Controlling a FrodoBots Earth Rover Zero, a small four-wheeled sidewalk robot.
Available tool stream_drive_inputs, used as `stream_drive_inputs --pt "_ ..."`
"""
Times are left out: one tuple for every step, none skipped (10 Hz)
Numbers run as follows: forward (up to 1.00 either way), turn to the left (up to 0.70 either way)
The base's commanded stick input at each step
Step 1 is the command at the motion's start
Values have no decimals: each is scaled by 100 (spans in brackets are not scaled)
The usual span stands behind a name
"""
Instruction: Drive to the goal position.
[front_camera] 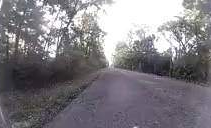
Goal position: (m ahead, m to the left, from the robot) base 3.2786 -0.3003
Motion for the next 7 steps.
stream_drive_inputs --pt "5 0" --pt "5 0" --pt "5 0" --pt "5 0" --pt "5 0" --pt "5 0" --pt "5 0"
